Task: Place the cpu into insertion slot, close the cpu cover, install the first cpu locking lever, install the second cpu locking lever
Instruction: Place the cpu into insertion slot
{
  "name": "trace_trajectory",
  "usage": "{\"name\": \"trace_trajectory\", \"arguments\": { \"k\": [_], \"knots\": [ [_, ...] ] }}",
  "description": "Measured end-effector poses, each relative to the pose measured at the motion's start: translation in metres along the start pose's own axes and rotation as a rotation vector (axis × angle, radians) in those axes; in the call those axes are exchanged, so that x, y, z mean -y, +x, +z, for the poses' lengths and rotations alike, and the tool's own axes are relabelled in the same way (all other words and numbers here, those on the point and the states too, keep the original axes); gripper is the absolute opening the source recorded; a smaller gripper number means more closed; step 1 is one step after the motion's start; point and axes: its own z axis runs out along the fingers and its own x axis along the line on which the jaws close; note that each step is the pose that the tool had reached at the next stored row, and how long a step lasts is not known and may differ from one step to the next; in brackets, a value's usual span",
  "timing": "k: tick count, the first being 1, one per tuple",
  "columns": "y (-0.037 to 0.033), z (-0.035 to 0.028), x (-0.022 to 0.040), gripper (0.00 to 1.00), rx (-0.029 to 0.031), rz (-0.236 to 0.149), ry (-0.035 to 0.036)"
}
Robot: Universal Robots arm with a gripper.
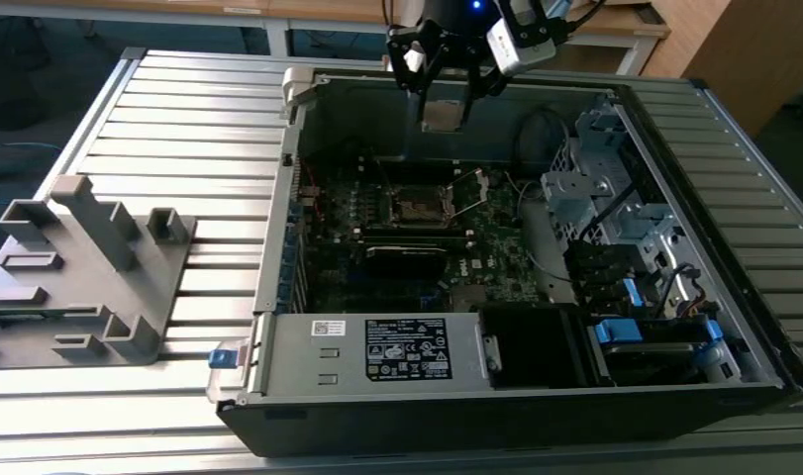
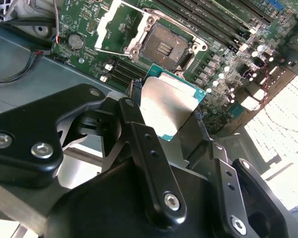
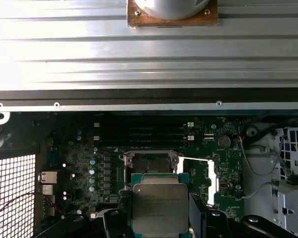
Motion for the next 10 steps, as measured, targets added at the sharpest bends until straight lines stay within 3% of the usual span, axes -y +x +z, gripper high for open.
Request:
{"name": "trace_trajectory", "arguments": {
  "k": [4,10],
  "knots": [
    [0.0000,0.0002,0.0000,0.54,0.0000,0.000,-0.0001],
    [-0.0001,0.0035,0.0003,0.54,-0.0001,0.000,-0.0080]
  ]
}}
